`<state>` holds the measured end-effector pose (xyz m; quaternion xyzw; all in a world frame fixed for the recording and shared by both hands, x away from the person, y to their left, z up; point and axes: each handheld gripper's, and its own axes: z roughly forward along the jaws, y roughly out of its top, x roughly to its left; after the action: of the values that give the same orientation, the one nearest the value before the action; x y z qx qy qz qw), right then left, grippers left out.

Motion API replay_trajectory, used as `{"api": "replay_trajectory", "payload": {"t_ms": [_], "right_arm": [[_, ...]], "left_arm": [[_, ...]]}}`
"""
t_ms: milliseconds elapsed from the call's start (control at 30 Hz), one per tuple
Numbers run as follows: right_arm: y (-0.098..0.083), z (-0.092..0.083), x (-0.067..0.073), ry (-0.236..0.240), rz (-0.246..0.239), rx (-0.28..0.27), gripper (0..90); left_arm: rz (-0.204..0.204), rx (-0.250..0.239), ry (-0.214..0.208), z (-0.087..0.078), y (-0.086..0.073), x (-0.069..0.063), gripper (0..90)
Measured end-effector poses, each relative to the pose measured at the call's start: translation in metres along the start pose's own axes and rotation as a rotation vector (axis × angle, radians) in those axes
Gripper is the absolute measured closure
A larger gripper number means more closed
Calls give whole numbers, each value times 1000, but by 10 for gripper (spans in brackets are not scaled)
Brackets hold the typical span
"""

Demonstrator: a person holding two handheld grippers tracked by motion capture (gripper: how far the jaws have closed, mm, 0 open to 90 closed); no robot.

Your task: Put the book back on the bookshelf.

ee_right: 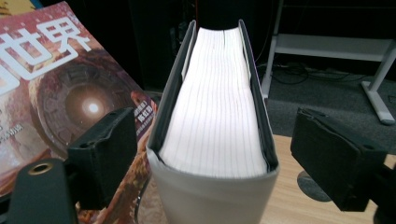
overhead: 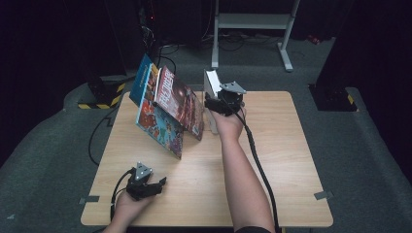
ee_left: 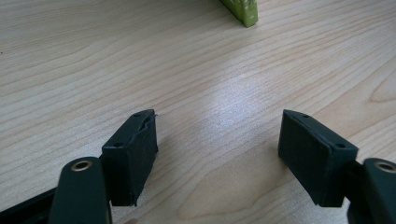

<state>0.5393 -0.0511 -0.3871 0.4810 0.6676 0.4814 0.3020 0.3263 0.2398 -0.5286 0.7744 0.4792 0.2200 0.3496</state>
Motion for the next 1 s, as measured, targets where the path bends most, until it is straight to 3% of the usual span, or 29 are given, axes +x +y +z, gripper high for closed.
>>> {"api": "replay_trajectory", "payload": {"t_ms": [400,1000], "right_arm": [[-8,-18,-7,8,-11,-5,126],[-32,-32,-11,37,-31,41,106]], "left_arm": [[-4,5,1,0,0,-1,279],[-4,8,10,1,1,-1,233]]}}
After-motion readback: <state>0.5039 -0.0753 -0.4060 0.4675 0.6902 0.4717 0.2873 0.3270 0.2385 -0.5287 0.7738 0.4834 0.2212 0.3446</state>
